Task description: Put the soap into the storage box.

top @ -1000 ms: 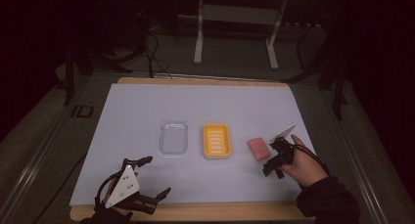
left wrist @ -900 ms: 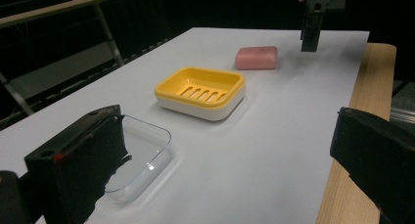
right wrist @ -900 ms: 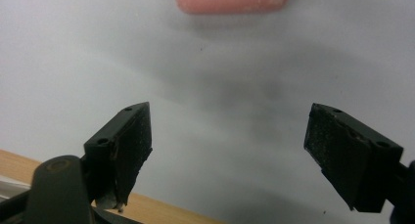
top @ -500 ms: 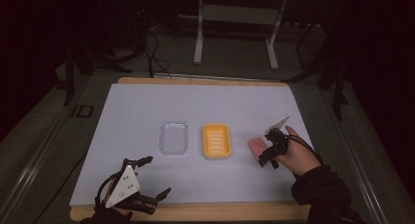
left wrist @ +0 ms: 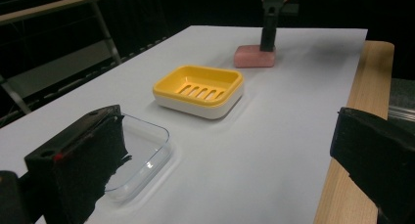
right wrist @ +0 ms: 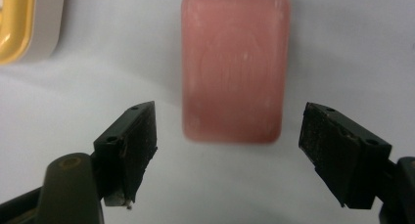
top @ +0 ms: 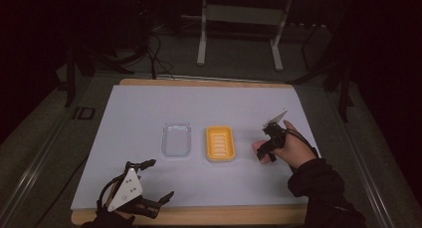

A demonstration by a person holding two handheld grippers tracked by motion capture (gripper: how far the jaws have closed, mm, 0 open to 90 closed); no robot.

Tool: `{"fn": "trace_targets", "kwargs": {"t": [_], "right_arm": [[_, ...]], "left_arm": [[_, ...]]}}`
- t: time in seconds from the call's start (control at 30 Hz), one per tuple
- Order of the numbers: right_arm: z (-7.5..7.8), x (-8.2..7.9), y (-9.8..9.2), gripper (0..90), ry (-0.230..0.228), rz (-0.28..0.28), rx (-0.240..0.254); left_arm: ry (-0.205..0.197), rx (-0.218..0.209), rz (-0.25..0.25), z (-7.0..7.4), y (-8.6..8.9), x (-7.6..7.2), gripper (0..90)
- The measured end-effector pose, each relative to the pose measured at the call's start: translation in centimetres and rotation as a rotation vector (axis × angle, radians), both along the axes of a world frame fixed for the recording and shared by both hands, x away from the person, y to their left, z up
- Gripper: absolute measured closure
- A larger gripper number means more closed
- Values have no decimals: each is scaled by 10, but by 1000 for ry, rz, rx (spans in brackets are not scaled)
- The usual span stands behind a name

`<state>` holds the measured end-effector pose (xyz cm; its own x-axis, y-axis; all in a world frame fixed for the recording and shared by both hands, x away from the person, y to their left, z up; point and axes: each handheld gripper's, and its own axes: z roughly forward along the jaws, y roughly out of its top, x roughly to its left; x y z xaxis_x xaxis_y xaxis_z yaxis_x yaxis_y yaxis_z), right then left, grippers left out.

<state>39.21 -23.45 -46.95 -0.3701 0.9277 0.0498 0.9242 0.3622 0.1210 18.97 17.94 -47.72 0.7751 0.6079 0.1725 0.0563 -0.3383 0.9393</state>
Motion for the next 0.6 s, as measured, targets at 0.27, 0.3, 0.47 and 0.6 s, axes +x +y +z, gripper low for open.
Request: {"fn": "trace_targets", "kwargs": {"t": [0.27,0.3,0.47,0.6], "right_arm": [[-12,11,7,221,-23,39,-12],[-14,12,8,221,-23,40,-11],[-23,14,10,260,-30,53,-30],[-30,15,10,294,-40,68,-67]], "left_arm": [[2,4,-4,0,0,0,6],[2,4,-4,0,0,0,6],[1,5,-7,0,0,0,6],[2,7,-9,0,-1,0,6]]}}
